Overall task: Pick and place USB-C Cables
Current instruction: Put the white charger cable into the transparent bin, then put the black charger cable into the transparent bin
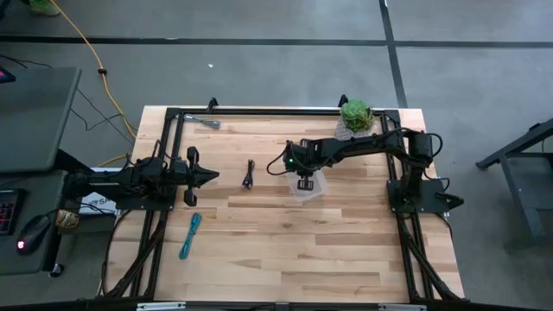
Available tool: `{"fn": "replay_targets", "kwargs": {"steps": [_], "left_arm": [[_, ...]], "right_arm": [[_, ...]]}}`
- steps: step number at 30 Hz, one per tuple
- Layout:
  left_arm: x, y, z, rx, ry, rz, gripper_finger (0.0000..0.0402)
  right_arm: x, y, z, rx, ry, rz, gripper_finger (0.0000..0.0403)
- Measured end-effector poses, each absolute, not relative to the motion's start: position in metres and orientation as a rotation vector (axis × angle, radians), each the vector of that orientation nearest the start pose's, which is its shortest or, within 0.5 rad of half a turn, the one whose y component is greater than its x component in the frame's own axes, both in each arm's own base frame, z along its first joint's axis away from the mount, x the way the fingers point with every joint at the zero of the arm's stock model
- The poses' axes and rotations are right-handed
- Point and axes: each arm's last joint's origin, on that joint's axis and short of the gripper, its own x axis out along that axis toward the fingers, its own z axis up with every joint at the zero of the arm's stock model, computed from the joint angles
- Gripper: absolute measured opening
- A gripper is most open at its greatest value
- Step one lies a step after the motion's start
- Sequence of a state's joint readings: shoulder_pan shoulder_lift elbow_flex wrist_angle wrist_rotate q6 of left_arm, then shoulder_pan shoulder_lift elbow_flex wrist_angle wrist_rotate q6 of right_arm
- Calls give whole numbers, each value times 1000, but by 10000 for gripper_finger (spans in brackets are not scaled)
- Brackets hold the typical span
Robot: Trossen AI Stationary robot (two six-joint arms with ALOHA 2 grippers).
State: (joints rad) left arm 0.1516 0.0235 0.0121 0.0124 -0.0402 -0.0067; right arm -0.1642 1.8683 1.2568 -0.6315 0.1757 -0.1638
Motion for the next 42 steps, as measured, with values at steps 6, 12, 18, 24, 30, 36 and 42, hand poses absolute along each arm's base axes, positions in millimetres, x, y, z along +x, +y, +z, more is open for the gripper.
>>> {"fn": "replay_targets", "kwargs": {"steps": [6,12,18,24,30,36,42], "left_arm": [[97,16,167,-7,-2,192,0],[97,16,167,-7,-2,192,0],[97,16,167,-7,-2,192,0],[97,16,167,-7,-2,192,0],[97,16,167,-7,-2,192,0],[97,16,167,-7,-2,192,0],[97,16,167,-7,-2,192,0]], "right_arm": [[358,-64,173,-150,1270,-194,46],[357,-65,173,-157,1272,-214,81],[357,-65,173,-156,1272,-219,105],[357,-65,173,-157,1273,-218,136],[353,-65,173,-169,1314,-232,175],[347,-65,177,-203,1351,-268,194],[341,-63,196,-189,1305,-256,195]]}}
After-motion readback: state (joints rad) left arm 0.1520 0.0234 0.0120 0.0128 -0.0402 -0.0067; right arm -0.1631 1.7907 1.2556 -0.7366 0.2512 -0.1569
